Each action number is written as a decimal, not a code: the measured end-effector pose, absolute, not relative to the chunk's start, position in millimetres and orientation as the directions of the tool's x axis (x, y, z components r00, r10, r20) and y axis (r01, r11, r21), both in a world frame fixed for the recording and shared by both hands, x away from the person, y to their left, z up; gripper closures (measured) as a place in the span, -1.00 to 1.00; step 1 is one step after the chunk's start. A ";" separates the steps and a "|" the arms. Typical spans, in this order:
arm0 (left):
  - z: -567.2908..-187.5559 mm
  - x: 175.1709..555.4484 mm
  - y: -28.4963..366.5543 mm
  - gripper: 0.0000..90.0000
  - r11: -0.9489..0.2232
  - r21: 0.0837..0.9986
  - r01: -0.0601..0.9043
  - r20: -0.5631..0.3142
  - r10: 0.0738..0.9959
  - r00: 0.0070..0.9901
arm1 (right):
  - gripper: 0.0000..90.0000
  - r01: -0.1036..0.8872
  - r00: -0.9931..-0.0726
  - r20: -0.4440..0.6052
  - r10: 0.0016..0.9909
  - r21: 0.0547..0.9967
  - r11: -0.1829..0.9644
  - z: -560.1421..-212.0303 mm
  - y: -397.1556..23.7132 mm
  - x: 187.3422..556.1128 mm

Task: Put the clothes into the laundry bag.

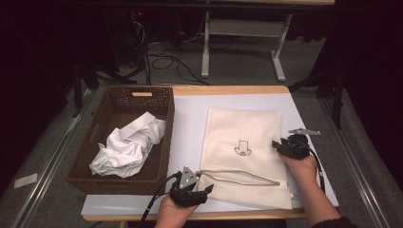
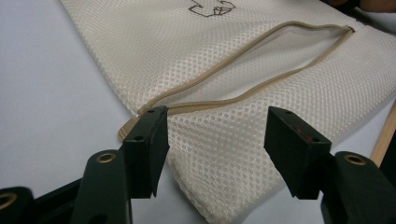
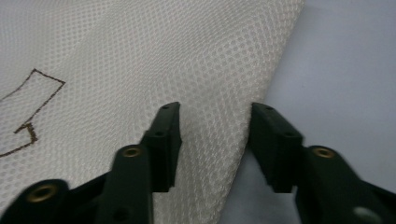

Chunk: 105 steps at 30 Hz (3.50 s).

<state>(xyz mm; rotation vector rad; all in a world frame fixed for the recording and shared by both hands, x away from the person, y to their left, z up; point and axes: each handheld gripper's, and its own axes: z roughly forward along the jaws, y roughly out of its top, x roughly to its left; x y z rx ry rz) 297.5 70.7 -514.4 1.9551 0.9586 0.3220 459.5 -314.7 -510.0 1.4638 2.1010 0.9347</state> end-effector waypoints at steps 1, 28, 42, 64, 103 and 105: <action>-514.8 297.6 70.5 -0.09 -0.297 0.818 0.492 -0.137 0.731 0.669 | 0.66 0.649 -0.376 0.024 0.926 0.720 0.245 -509.8 -313.5 459.2; -525.4 316.0 52.1 0.40 -0.358 0.769 0.530 -0.158 0.697 0.700 | 0.01 0.478 -0.402 -0.080 0.912 0.831 0.284 -482.8 -334.8 363.8; -524.5 320.9 69.1 0.90 -0.350 0.782 0.516 -0.010 0.820 0.572 | -0.04 0.479 -0.449 -0.066 0.891 0.824 0.302 -487.7 -321.9 340.6; -507.1 319.2 79.4 -0.18 -0.244 0.846 0.474 -0.119 0.781 0.613 | -0.33 0.467 -0.486 -0.023 0.873 0.838 0.282 -484.9 -313.7 336.7; -418.4 293.4 108.7 -1.00 -0.173 0.937 0.303 -0.037 0.815 0.578 | -0.99 0.439 -0.505 -0.046 0.862 0.847 0.302 -486.9 -307.1 331.7; -414.3 293.3 119.5 -1.00 -0.166 0.940 0.299 -0.032 0.828 0.560 | -0.99 0.439 -0.506 -0.044 0.861 0.847 0.301 -486.6 -307.2 331.1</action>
